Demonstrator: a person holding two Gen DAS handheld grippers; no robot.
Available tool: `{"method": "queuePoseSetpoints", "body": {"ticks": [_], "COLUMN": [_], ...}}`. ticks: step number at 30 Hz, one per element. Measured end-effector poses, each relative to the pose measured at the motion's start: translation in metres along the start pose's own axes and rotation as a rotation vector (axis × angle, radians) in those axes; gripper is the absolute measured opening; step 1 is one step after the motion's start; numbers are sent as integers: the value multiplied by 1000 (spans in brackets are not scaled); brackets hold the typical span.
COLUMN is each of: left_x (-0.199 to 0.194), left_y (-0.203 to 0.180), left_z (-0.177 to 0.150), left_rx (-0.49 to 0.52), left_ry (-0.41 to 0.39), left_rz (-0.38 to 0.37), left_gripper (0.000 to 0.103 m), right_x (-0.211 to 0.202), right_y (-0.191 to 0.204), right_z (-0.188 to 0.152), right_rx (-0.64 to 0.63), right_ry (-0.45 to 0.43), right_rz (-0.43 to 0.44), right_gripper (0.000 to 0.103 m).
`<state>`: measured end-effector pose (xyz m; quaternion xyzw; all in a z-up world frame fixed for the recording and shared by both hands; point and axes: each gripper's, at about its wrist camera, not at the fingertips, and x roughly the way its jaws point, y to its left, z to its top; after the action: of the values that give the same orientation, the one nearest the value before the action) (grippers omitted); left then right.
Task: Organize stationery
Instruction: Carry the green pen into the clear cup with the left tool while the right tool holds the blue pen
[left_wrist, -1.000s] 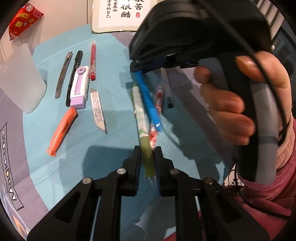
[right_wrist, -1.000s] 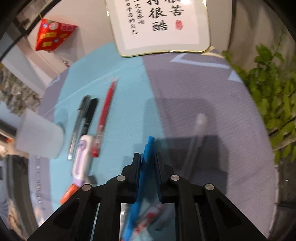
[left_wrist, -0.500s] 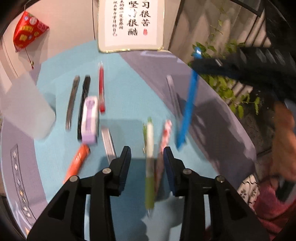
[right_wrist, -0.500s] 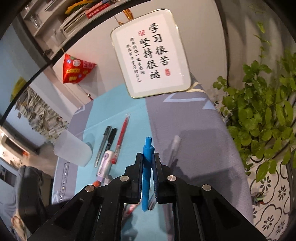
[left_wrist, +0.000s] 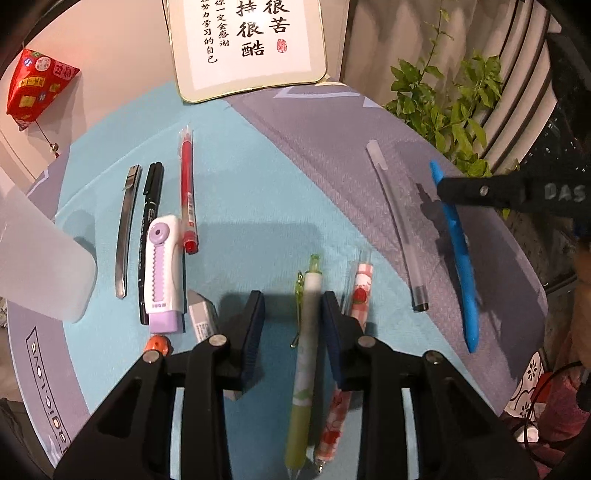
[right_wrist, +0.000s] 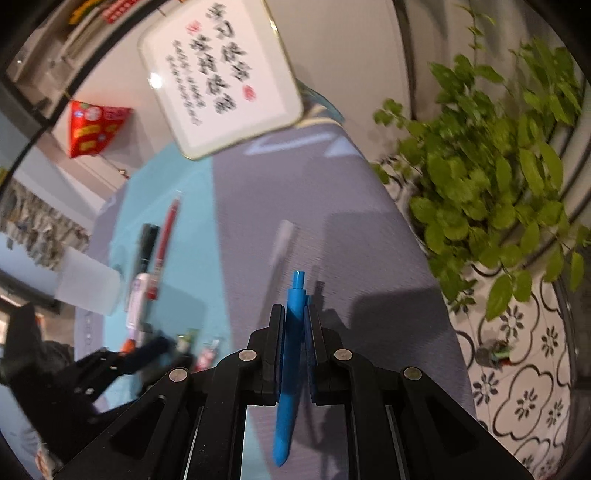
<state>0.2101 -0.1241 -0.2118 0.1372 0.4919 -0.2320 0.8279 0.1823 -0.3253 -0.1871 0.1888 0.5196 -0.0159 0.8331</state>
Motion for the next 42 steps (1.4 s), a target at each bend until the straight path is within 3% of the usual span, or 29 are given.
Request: {"method": "queuePoseSetpoints", "body": {"ticks": [3,6,10,14,15,17,18,20,24,35,42], "left_x": [0,0,-5,-5,-6,-6,-7,-11,-38,-137,-168], "left_y": [-2,-3,0,1,1,0,1,2,7,25,42], "left_z": [1,0,-5,-6,-6,-6,-6,-6,-8,-22,-21], "left_rx": [2,2,-12,-21,-22,-20,-23,-30,-41,-98,-141], "left_ry": [-9,-8,-14,-15,-16,-17,-18,-29,-103,-357,-449], "left_rz": [-8,-8,-22,-22,-22,-19,-18,-24,-29,-27,15], "left_gripper": [12,12,12,12,12,12,12,12,12,11,11], "right_x": [8,9,7,16,17,21,22,23,10,-60,-79], "right_y": [-2,-2,-3,7,11,17,19,17,16,61,85], "right_z": [0,-1,2,1,1,0,0,0,-1,-11,-18], "right_rx": [-2,1,23,-14,-38,-73,-89,-75,-58,-167,-231], "right_ry": [26,32,23,52,31,15,5,5,-16,-224,-279], "right_rz": [-21,-43,-47,-73,-103,-178,-214,-201,-120,1,39], "right_gripper": [11,17,57,56,52,26,18,15,14,14,14]}}
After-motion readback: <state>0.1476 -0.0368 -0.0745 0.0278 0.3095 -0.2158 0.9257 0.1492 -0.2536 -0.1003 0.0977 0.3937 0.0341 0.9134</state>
